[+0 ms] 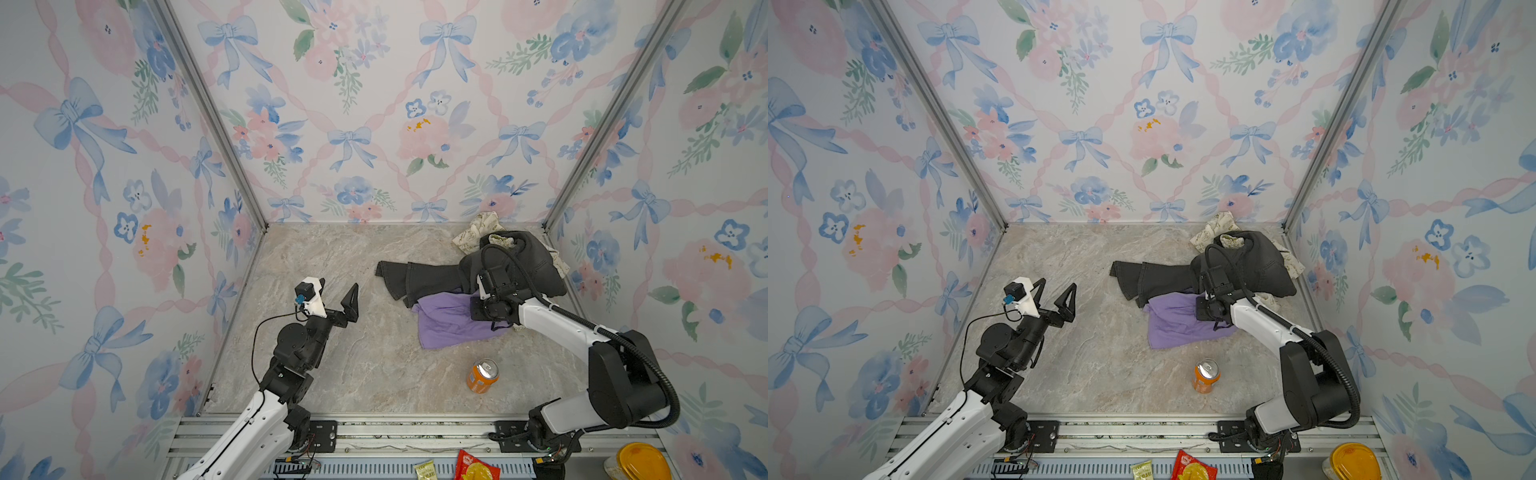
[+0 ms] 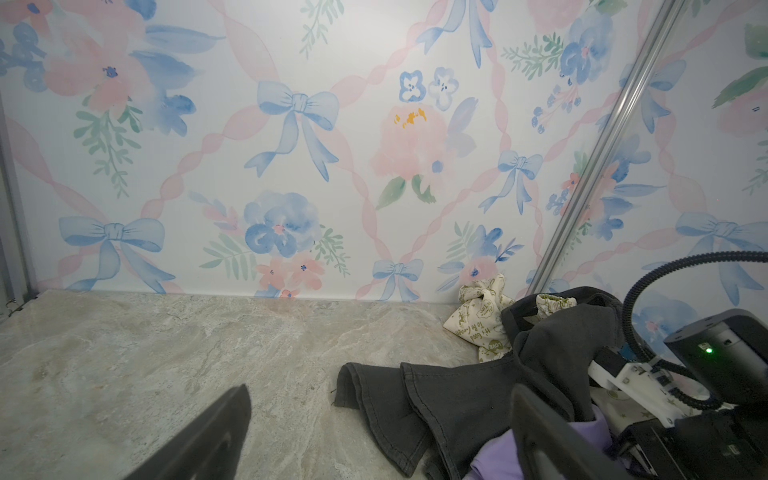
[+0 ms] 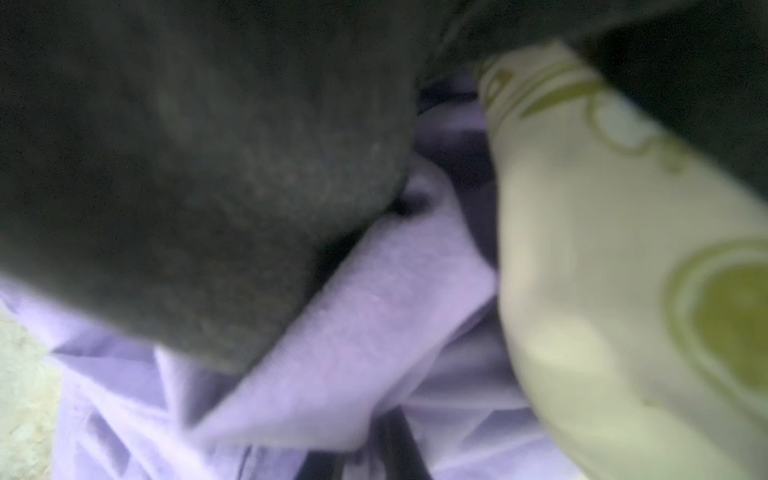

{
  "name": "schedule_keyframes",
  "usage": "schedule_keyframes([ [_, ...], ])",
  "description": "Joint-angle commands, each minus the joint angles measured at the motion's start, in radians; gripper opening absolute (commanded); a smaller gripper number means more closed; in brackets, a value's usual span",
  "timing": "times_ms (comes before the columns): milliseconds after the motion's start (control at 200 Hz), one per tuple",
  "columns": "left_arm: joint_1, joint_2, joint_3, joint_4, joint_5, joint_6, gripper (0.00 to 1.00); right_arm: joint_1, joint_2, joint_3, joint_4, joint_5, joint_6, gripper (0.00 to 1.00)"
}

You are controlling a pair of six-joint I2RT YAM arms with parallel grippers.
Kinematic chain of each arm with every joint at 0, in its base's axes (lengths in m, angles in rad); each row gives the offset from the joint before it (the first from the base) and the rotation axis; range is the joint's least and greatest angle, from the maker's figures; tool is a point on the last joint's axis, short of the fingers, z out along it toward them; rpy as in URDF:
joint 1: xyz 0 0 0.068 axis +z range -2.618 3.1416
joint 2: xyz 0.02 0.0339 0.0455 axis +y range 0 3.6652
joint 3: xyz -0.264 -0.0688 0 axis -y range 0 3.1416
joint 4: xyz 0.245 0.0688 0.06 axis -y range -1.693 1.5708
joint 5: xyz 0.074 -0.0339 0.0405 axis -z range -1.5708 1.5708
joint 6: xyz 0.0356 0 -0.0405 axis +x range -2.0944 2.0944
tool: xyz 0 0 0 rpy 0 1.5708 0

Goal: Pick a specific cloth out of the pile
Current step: 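Lower the right gripper into the pile and grasp the lavender shirt, then lift the lavender shirt with the right gripper and drag it toward the left gripper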

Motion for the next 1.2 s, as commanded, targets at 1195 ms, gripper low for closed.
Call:
schedule_keyframes([
  [1195, -0.008, -0.023, 0.030, -0.016, 0.012, -0.024, 0.98, 0.078, -0.063, 0.847, 0.207, -0.250, -0.053, 0.00],
])
